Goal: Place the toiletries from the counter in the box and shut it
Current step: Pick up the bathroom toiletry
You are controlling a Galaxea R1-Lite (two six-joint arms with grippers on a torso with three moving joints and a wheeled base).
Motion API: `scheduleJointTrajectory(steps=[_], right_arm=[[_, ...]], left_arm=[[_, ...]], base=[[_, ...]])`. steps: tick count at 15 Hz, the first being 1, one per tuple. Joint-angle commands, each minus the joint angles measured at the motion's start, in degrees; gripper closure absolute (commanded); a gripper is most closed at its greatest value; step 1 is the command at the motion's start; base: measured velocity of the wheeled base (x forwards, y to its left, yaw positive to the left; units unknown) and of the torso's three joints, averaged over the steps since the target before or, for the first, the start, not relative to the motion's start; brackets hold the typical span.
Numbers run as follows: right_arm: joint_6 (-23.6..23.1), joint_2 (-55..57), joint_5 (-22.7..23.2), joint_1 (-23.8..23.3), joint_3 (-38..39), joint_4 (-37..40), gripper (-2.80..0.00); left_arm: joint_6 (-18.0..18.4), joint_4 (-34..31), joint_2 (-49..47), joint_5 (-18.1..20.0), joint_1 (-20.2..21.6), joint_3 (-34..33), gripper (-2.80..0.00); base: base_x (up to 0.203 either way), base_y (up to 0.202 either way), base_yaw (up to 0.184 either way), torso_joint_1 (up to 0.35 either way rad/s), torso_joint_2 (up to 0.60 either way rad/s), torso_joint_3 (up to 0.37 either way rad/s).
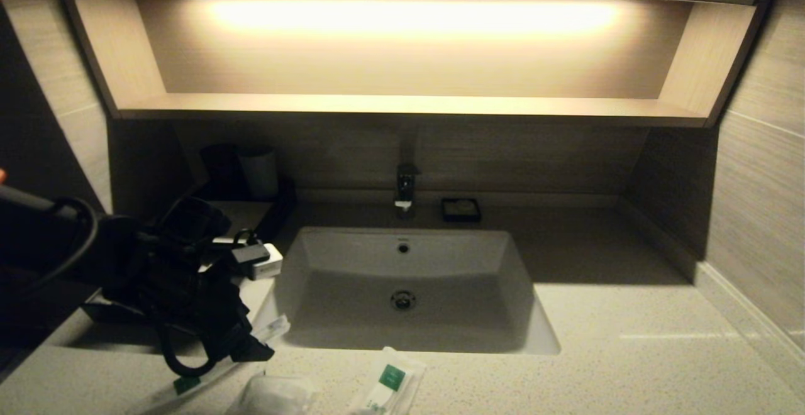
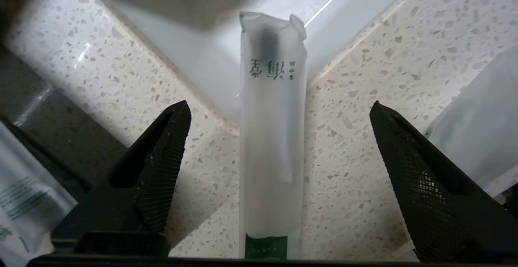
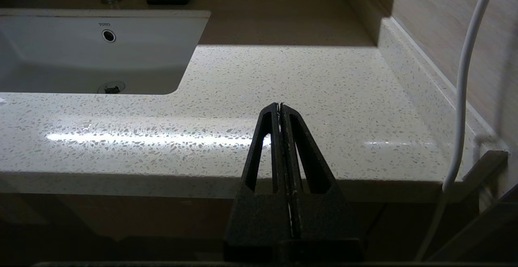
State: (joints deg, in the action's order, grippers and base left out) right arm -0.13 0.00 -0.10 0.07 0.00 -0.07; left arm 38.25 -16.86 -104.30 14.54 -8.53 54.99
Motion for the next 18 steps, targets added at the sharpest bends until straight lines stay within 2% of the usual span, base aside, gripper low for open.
scheduleJointTrajectory(steps=[1,18], right_arm=[[-0.04,0.0,0.01,0.01,0.09,-0.01,0.0],[-0.04,0.0,0.0,0.01,0.09,-0.01,0.0]], left_arm=[[-0.02,-0.28,-0.83,0.22,0.01,0.38,-2.8],[-0.64,-0.37,-3.26,0.37,0.55,0.2,-2.8]], base=[[0.0,0.0,0.0,0.0,0.0,0.0],[0.0,0.0,0.0,0.0,0.0,0.0]])
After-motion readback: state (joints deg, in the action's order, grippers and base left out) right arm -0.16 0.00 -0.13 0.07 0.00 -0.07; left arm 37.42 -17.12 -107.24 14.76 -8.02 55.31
